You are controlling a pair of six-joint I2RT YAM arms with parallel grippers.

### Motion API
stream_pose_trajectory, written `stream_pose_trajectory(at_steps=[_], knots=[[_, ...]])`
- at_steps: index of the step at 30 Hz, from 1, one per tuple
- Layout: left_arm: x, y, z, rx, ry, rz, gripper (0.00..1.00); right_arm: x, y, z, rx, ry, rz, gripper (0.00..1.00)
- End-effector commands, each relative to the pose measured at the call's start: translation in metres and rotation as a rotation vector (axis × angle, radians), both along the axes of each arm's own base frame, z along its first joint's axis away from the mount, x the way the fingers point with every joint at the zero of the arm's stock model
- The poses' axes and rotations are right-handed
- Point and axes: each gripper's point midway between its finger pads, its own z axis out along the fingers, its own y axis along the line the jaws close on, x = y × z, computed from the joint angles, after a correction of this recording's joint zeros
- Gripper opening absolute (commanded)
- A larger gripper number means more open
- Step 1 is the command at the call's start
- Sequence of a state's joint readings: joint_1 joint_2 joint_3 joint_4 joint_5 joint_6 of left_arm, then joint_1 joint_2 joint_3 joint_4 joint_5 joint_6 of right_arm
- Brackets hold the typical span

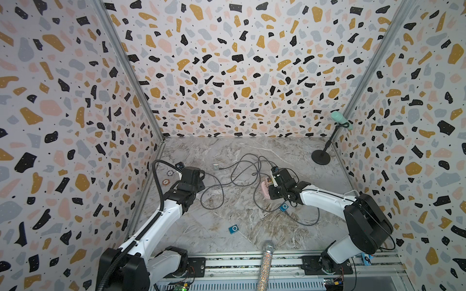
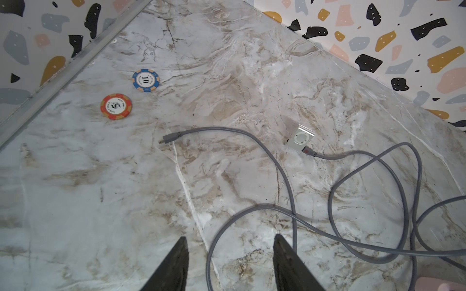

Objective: Charge mp3
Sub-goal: Insert the plug into the socket, then pick up the charging cable from the center of the board.

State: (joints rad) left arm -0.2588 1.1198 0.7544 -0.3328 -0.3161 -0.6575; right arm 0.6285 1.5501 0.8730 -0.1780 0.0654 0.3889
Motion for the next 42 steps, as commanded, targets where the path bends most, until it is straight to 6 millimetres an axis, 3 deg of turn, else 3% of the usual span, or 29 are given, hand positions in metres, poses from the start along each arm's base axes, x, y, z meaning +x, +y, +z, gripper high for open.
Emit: stream_pose_trajectory(at_steps=[1,10,19,29,36,42], knots=[[0.008,0.002,0.012,0.013,-0.024,-0.005,0.55,-0.023,-0.008,-0.004,-0.015,0.077,0.015,0.38],[0.010,-0.005,0.001,-0.011,-0.001,-0.029,0.55,-0.017,0.000,0.013,0.009,0.039,0.046,0.42],[0.012,0.006,0.006,0.036,0.003,0.005,0.56,-0.042,-0.011,0.026,0.045,0.052,0.049,0.47],[0.013,0.046,-0.007,0.092,0.060,0.092,0.56,-0.054,-0.024,0.060,0.032,-0.003,0.073,0.48],[0.021,0.080,-0.020,0.131,0.114,0.199,0.56,-0.038,0.002,0.104,0.064,-0.105,0.171,0.48],[0.041,0.091,-0.037,0.107,0.153,0.233,0.57,-0.026,0.037,0.133,0.081,-0.194,0.284,0.48]])
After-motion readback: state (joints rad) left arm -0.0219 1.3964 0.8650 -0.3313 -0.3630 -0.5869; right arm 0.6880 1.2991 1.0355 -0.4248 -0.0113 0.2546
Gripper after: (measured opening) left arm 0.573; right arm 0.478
